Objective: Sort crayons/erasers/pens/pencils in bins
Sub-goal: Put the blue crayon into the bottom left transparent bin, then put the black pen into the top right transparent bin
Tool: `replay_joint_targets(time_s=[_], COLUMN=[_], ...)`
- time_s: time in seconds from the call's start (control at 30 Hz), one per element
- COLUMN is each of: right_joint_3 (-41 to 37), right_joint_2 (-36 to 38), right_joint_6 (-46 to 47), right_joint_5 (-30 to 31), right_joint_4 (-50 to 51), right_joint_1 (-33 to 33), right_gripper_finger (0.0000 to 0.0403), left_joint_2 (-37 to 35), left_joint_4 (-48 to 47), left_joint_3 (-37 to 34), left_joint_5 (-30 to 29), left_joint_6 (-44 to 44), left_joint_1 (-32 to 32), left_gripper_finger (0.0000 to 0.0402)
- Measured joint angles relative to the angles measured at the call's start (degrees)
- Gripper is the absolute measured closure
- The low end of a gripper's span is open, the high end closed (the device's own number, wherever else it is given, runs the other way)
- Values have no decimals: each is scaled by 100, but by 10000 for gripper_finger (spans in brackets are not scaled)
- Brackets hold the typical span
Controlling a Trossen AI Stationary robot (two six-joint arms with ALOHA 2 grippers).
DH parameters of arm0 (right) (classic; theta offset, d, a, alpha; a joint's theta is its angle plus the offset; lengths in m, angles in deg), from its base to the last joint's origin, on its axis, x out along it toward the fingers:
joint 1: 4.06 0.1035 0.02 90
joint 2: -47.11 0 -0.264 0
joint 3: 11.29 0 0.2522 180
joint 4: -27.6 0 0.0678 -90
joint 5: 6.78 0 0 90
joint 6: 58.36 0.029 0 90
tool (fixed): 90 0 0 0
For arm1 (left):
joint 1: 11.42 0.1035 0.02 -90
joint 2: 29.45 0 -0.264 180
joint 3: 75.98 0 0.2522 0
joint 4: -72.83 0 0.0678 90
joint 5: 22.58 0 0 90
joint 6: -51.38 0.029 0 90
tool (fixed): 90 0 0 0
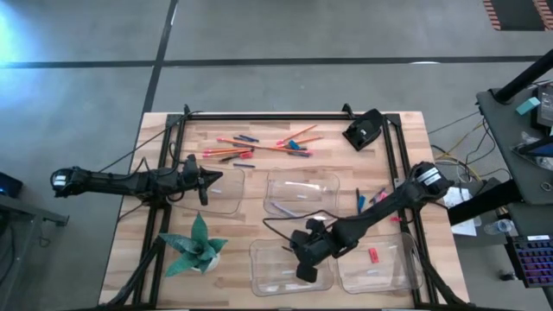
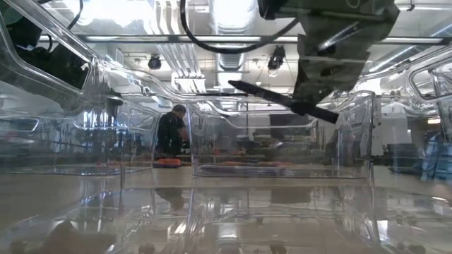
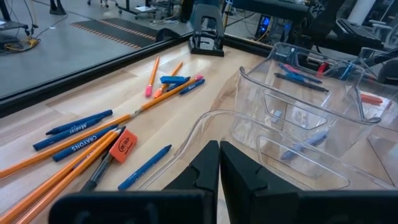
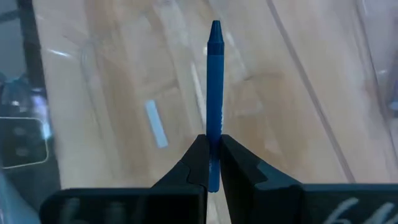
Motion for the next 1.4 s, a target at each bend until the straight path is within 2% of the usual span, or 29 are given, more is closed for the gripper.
replay_joint_targets(time_s=[0.33, 0.73, 0.93, 1.07, 1.17, 1.27, 1.4], right_joint_3=[-11, 0, 234, 258, 252, 245, 131], right_joint_2=[-116, -116, 167, 546, 912, 1302, 1643], right_joint_6=[304, 285, -131, -129, 196, 848, 2193], right_joint_5=[-59, 7, 129, 585, 1110, 1646, 2163], right_joint_4=[-42, 4, 296, 999, 1956, 3022, 4392], right_joint_1=[10, 5, 5, -18, -40, -63, -107], right_gripper_finger=[381, 311, 299, 304, 305, 302, 300], left_joint_2=[9, 13, 7, 11, 13, 13, 9], left_joint_4=[0, 0, 0, 0, 0, 0, 0], left_joint_3=[0, 2, 0, 0, 2, 0, 2], left_joint_5=[-2, 0, -2, 0, 0, -2, -1], left_joint_6=[2, 0, 0, 0, 1, 0, 0], left_joint_1=[0, -1, -1, 1, -1, 0, -1], left_gripper_finger=[402, 402, 402, 402, 402, 402, 402])
